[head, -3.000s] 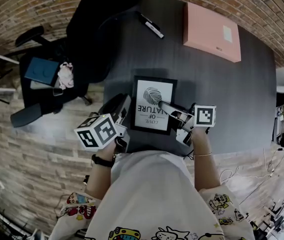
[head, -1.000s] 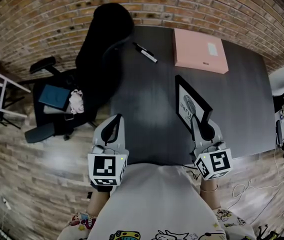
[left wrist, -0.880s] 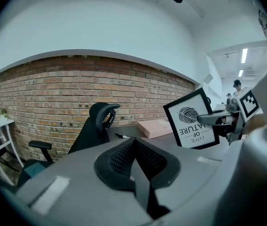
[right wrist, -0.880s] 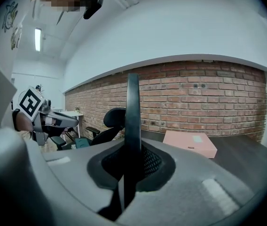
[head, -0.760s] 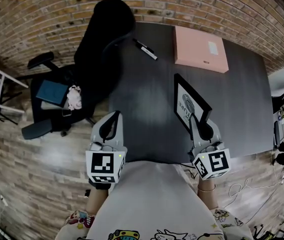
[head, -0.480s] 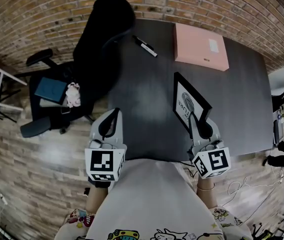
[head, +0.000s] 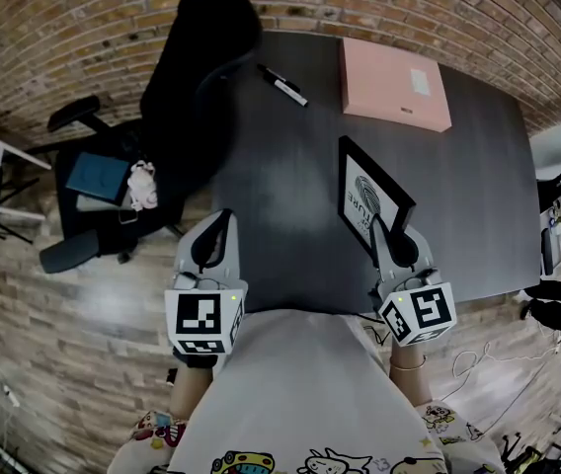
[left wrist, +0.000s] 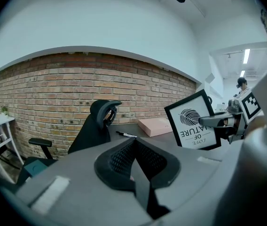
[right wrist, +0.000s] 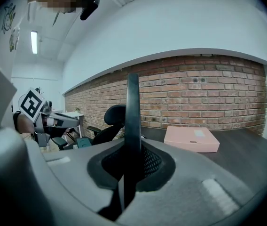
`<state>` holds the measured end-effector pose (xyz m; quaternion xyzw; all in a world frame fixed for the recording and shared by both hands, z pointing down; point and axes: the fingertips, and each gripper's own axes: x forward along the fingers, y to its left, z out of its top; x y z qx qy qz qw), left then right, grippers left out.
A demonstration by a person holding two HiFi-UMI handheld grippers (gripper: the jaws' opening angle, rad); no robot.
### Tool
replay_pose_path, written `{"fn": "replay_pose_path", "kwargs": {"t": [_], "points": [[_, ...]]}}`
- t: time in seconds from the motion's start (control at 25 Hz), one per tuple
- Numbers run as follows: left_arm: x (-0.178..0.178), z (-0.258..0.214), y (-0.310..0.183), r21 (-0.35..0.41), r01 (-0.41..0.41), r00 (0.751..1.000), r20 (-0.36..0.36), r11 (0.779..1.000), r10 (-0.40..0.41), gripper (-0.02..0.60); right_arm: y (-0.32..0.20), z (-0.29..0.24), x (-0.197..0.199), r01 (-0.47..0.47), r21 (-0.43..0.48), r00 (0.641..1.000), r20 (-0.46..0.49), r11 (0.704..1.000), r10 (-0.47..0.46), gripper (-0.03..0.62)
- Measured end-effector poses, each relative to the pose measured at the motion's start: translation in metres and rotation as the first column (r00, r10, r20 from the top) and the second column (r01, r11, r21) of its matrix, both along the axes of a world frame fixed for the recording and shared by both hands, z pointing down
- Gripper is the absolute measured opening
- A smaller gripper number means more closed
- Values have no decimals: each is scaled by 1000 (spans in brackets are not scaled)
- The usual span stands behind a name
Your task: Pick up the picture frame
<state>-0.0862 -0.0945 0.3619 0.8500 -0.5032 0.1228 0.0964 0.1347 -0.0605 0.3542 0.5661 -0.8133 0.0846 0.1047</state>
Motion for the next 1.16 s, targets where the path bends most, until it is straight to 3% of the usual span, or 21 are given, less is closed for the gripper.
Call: {"fn": "replay_pose_path", "kwargs": {"t": [0.36, 1.16], "points": [[-1, 2, -1, -13, 3, 999, -48, 1000, -3, 12, -1, 4, -1, 8, -15, 1000, 0, 1000, -8, 12], [-7, 8, -8, 36, -35, 999, -14, 999, 36, 12, -2, 11, 4, -4, -24, 1000, -1, 1000, 4, 12]]}}
